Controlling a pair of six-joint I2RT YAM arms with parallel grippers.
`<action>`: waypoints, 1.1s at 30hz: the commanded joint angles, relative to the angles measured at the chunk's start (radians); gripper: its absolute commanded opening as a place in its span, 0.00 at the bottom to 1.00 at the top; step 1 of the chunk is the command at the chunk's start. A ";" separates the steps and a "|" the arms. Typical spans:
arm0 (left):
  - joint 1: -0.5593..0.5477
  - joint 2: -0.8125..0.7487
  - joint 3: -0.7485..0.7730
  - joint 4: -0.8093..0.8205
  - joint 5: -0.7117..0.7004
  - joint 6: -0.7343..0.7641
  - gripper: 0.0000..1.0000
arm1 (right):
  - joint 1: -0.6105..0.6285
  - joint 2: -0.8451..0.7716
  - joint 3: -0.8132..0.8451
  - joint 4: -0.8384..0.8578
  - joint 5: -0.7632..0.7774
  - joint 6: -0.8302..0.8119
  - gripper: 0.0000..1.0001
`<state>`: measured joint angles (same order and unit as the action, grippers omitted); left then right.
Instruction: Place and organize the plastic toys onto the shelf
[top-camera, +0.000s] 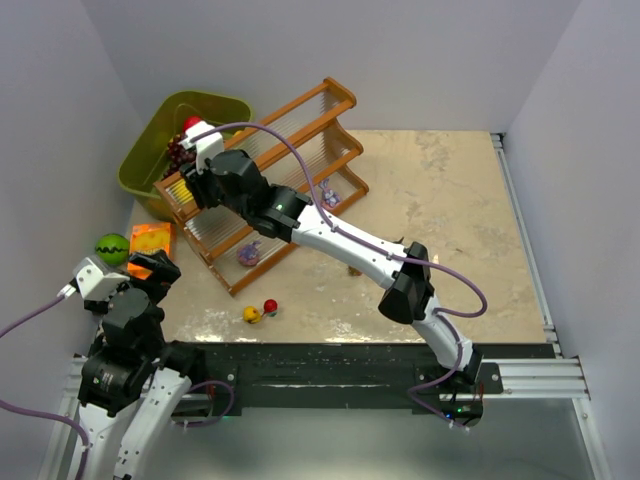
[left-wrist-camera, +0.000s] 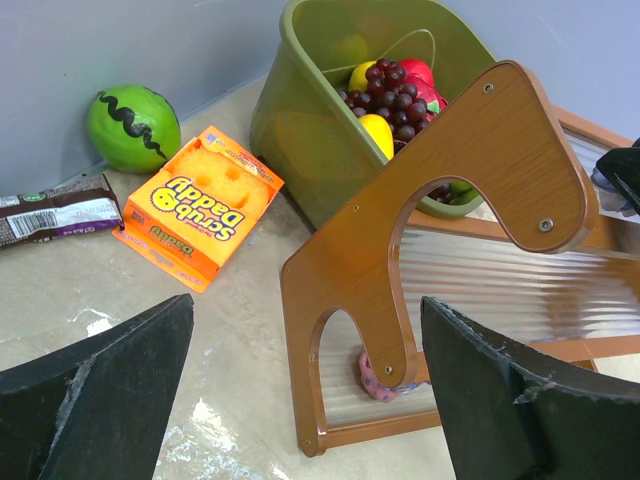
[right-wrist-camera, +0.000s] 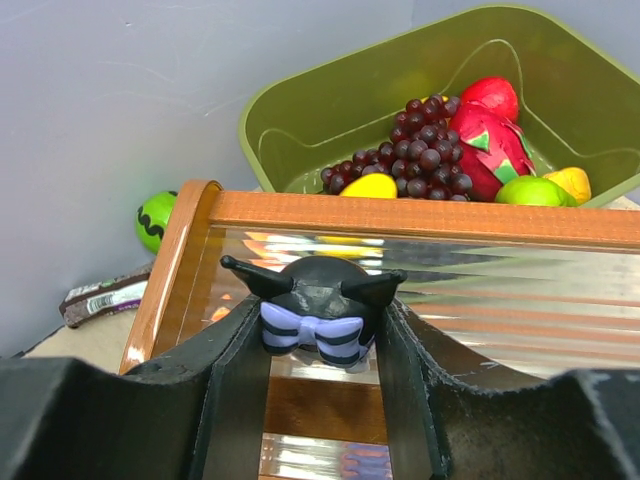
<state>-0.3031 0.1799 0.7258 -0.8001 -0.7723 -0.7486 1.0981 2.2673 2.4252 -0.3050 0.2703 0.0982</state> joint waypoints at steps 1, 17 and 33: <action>0.004 -0.016 -0.002 0.021 -0.036 -0.014 1.00 | -0.006 0.001 0.043 0.000 0.003 0.009 0.51; 0.004 -0.017 -0.002 0.022 -0.036 -0.006 1.00 | -0.009 -0.058 -0.018 0.058 0.007 0.009 0.79; 0.002 -0.036 -0.003 0.025 -0.025 -0.011 1.00 | -0.007 -0.333 -0.293 0.109 -0.006 -0.018 0.80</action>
<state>-0.3031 0.1692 0.7231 -0.7998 -0.7738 -0.7486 1.0927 2.0674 2.2078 -0.2623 0.2733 0.0895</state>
